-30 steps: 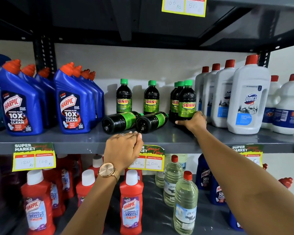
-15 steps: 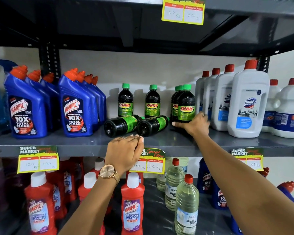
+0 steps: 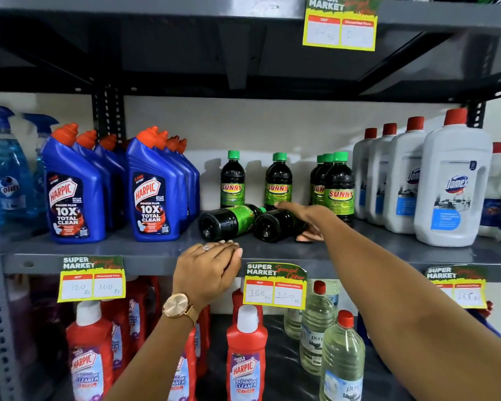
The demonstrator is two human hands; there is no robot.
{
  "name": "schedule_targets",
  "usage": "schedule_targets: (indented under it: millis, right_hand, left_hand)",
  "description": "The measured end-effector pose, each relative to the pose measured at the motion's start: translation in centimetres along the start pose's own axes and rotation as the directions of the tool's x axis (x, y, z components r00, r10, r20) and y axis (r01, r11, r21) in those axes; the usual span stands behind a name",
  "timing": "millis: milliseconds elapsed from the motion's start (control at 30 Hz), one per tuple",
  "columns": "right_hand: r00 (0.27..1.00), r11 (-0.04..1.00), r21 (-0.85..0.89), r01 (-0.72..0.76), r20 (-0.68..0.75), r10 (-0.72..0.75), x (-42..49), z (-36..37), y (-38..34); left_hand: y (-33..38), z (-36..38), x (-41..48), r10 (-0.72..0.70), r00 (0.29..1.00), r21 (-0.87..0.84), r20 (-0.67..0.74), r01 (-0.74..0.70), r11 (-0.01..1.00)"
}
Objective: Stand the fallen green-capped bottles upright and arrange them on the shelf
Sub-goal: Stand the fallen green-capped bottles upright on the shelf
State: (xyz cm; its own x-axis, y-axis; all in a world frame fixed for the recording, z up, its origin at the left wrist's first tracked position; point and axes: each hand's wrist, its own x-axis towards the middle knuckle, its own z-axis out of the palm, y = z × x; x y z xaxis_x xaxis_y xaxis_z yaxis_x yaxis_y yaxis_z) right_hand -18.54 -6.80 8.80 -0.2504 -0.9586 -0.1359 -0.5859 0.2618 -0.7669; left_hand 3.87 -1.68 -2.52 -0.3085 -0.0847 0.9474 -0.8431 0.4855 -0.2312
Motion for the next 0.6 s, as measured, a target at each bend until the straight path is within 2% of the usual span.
schedule_targets:
  millis: [67,133,200,300,367,467,600]
  right_hand:
    - [1.000,0.989,0.150,-0.013,-0.003,0.014,0.6,0.8,0.3]
    - [0.990,0.971,0.237,0.041,-0.141,-0.008,0.7,1.7,1.2]
    - [0.949,0.952,0.267,0.149,-0.308,-0.062,1.1,2.1,2.4]
    - [0.850,0.928,0.223,0.299,-0.505,-0.153,0.6,1.9,2.6]
    - [0.777,0.893,0.181,0.413,-0.580,-0.243,0.3,1.8,2.2]
    - [0.708,0.865,0.047,0.500,-0.597,-0.377,-0.2,2.2,1.7]
    - [0.677,0.877,-0.087,0.473,-0.602,-0.424,-0.6,2.7,1.6]
  left_hand:
    - [0.0,0.0,-0.1,0.018,0.999,0.009,-0.032,-0.018,1.000]
    - [-0.1,0.0,-0.1,0.021,0.999,0.008,-0.046,-0.021,1.000]
    - [0.0,0.1,-0.1,0.022,0.998,-0.003,-0.051,-0.022,1.000]
    - [0.1,0.1,0.0,0.021,0.997,-0.005,-0.069,-0.022,1.000]
    - [0.1,0.1,0.0,0.018,0.996,-0.007,-0.084,-0.019,1.000]
    - [0.1,0.1,0.0,0.006,0.996,-0.014,-0.088,-0.008,1.000]
    - [0.2,0.0,0.0,0.001,0.996,-0.020,-0.088,-0.003,1.000]
